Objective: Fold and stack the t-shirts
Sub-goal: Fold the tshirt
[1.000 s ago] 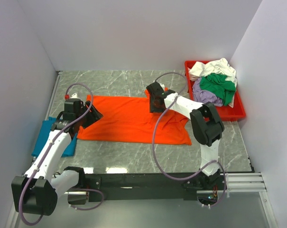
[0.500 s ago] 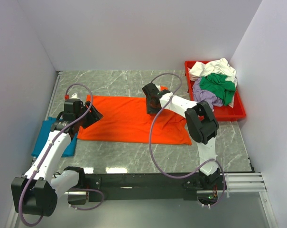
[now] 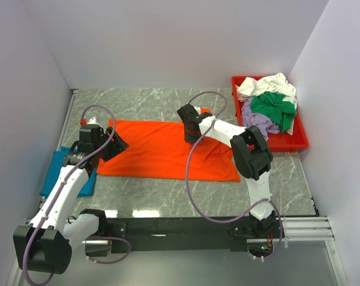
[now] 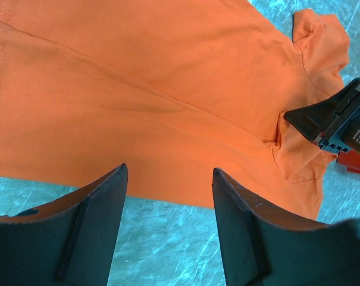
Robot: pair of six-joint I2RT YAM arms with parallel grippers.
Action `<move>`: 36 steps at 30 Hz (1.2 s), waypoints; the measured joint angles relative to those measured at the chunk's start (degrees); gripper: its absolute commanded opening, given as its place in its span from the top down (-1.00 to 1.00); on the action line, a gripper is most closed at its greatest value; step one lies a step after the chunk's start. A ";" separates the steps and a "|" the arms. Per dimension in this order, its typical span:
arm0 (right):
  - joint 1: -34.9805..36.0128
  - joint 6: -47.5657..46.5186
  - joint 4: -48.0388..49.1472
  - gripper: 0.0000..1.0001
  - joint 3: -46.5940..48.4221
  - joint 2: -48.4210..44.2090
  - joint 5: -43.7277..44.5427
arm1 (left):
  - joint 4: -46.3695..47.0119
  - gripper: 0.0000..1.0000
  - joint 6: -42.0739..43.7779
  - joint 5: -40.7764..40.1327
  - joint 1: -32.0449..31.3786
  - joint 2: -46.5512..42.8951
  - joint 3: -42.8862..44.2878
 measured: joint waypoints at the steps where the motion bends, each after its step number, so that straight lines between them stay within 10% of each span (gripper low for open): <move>1: 0.00 0.09 -0.02 0.81 0.00 0.00 0.00 | -0.13 -0.29 0.02 0.00 0.00 -0.07 0.00; 27: 3.87 -0.33 0.15 1.00 1.05 -0.09 1.03 | -0.79 -0.29 -0.37 -1.01 0.00 -0.94 0.00; 36: 3.80 -1.53 -2.01 0.07 4.46 -0.07 0.63 | 1.73 -0.41 -4.81 -2.62 0.00 4.63 0.26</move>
